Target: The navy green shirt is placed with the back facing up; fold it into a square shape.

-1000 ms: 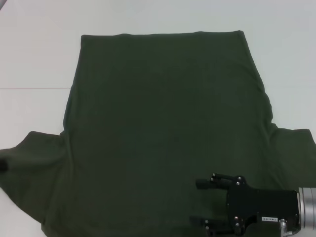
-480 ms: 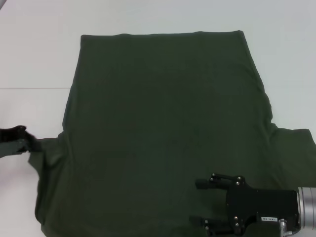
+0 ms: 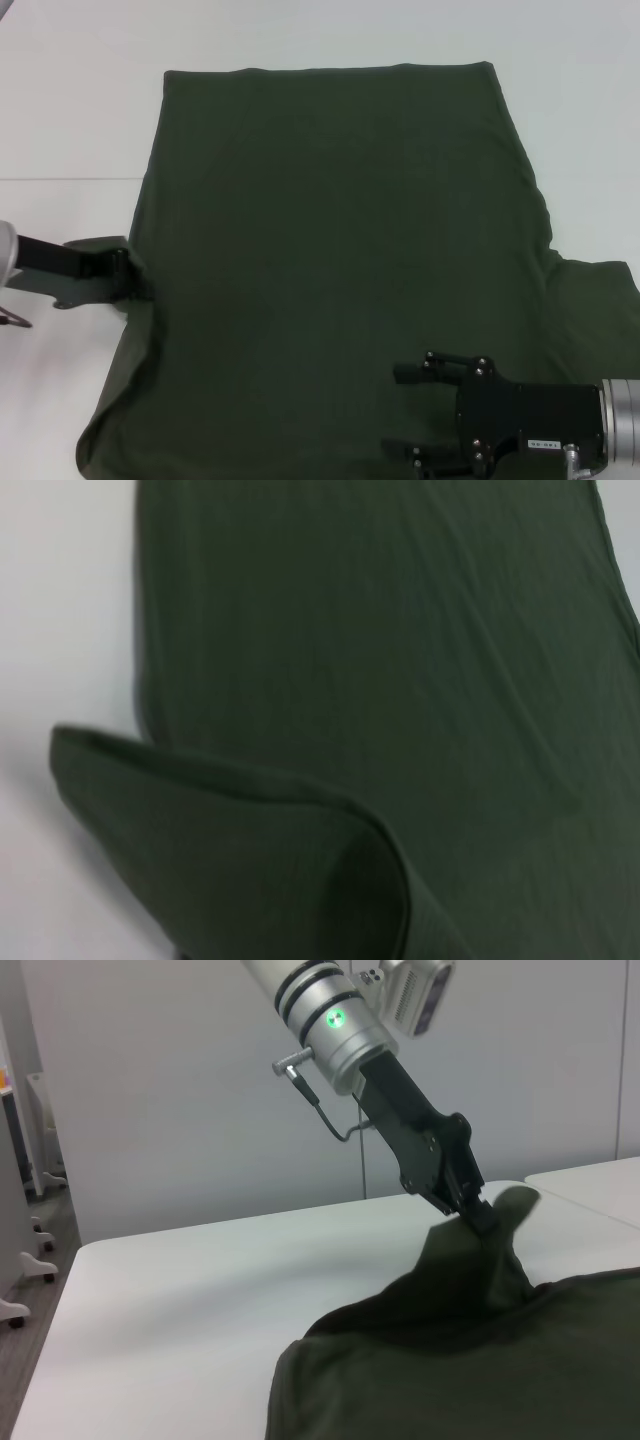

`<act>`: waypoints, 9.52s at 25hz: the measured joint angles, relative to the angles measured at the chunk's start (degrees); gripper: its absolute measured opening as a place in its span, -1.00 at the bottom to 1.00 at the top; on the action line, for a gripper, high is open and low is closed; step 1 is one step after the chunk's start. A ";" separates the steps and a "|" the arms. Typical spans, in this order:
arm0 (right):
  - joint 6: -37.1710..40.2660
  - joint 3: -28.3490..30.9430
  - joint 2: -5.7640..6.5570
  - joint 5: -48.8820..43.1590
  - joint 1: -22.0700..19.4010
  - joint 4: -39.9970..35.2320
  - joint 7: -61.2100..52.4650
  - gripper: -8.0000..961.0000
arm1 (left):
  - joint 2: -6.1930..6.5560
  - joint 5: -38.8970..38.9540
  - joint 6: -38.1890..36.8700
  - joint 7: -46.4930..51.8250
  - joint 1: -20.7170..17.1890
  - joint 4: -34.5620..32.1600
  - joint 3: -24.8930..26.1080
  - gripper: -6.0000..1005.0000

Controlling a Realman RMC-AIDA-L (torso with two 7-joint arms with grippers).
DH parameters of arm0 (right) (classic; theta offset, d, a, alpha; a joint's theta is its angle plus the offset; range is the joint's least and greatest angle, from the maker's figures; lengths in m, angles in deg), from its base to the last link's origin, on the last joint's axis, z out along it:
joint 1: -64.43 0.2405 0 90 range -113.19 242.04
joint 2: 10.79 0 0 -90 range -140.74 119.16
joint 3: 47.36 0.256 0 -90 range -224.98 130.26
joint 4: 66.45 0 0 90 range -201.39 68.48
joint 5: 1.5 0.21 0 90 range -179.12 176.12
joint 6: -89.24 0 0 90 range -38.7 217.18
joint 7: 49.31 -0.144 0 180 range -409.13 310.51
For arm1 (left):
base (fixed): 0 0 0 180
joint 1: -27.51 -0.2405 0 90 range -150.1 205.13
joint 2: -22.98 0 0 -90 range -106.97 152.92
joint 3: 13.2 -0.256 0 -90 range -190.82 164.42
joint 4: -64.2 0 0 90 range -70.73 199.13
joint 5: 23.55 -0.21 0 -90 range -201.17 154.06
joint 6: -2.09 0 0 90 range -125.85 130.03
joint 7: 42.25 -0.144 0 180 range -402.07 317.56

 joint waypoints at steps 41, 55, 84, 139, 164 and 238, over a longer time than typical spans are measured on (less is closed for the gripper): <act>0.22 -0.04 -0.08 0.25 0.04 -0.02 0.00 0.84 | -5.81 5.01 3.16 -10.06 -1.45 4.95 -1.01 -0.71; 0.28 0.34 -0.02 0.27 0.12 -0.02 -0.16 0.84 | -3.77 9.24 0.34 -14.21 -3.52 5.07 -0.78 0.53; -0.42 5.32 0.81 0.09 -3.67 -3.48 -4.09 0.82 | -2.11 25.14 -15.85 -77.71 -23.76 3.66 1.10 0.86; -5.36 19.48 3.81 -55.73 6.69 -27.88 -94.86 0.79 | -2.41 21.88 -18.12 -78.04 -19.47 3.04 1.04 0.87; -8.44 20.54 5.04 -52.77 6.14 -21.35 -91.22 0.58 | -2.77 22.10 -17.88 -78.04 -19.03 3.04 1.37 0.86; -8.63 19.09 5.19 -48.41 7.30 -18.03 -87.30 0.22 | -2.85 22.10 -17.39 -77.59 -18.14 3.04 1.48 0.86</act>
